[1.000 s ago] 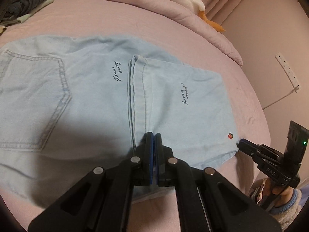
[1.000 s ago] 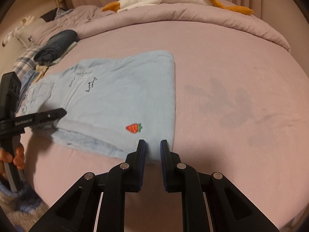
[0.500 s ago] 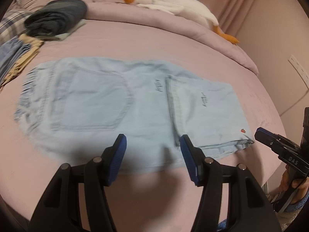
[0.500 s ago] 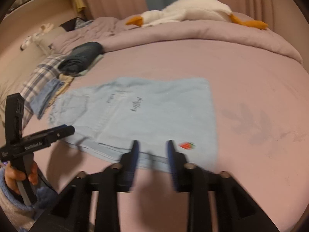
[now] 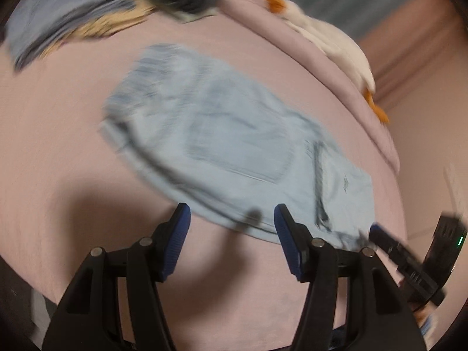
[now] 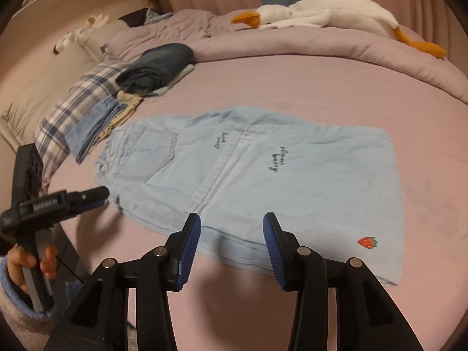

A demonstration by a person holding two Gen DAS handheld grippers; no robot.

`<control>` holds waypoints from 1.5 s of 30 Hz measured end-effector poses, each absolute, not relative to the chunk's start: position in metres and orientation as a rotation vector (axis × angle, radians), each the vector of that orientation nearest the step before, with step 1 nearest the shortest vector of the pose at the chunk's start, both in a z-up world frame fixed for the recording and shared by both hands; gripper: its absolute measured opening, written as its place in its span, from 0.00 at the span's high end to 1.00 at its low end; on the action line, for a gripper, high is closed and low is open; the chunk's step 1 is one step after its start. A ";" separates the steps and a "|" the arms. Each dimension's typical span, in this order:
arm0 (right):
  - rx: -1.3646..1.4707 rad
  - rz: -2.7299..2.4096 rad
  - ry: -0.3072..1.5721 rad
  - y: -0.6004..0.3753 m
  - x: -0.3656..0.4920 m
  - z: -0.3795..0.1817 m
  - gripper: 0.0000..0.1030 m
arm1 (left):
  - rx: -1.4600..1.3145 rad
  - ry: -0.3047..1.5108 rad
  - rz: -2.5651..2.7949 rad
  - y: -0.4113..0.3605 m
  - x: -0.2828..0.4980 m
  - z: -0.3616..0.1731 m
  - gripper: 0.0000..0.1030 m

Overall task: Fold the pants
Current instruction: 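Grasp the waistband with the left tool and lift it, then carry the waistband with the left tool toward the leg hems, folding the pants in half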

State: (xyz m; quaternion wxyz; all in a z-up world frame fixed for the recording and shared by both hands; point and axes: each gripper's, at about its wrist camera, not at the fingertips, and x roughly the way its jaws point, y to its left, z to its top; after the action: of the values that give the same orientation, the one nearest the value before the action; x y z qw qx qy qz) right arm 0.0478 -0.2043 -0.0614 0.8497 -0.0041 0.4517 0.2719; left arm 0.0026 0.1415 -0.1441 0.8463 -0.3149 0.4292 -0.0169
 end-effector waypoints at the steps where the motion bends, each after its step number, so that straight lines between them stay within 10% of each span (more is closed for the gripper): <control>1: -0.007 0.577 0.958 -0.203 0.048 -0.062 0.57 | -0.723 0.899 -0.036 0.150 0.001 -0.148 0.43; 28: -0.061 0.612 1.008 -0.166 0.046 -0.071 0.57 | -0.953 0.723 0.041 0.200 0.035 -0.171 0.43; 45: -0.128 0.650 1.035 -0.111 0.067 -0.079 0.57 | -0.858 0.758 -0.009 0.206 0.036 -0.172 0.76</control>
State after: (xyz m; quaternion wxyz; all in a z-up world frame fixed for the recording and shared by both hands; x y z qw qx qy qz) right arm 0.0671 -0.1110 -0.0788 0.8170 -0.0602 0.4856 0.3050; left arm 0.0364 0.2064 -0.1722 0.8405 -0.4061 0.3586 -0.0045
